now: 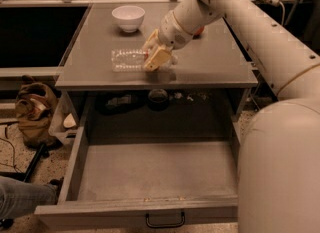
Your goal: Place water bottle into top drawer
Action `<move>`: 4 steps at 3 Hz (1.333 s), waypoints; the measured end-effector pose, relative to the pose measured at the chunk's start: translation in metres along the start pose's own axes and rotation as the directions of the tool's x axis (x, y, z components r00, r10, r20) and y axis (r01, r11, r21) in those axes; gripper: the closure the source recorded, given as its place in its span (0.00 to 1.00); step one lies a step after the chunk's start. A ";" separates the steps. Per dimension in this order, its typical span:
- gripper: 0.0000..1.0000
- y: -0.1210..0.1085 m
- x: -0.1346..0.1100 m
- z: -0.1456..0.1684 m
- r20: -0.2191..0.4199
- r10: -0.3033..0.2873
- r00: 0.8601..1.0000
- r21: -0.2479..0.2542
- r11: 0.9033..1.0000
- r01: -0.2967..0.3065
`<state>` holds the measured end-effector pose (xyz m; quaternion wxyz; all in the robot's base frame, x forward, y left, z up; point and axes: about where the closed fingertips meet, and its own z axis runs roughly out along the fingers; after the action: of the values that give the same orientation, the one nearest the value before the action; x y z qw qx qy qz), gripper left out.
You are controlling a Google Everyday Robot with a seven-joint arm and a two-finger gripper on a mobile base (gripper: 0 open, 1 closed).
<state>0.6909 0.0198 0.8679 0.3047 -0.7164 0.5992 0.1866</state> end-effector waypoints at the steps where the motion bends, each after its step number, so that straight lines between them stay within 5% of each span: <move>1: 1.00 0.058 -0.001 0.003 0.040 -0.094 0.995 -0.068 0.993 0.097; 2: 1.00 0.100 0.004 0.000 0.076 -0.178 0.981 -0.045 0.982 0.182; 4: 1.00 0.161 0.025 -0.026 -0.024 -0.180 0.983 0.063 0.981 0.181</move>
Offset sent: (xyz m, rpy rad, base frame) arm -0.1495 -0.0417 -0.0536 0.0855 -0.1630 0.2100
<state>0.5375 -0.0310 0.8372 0.3382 -0.7592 0.5402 0.1320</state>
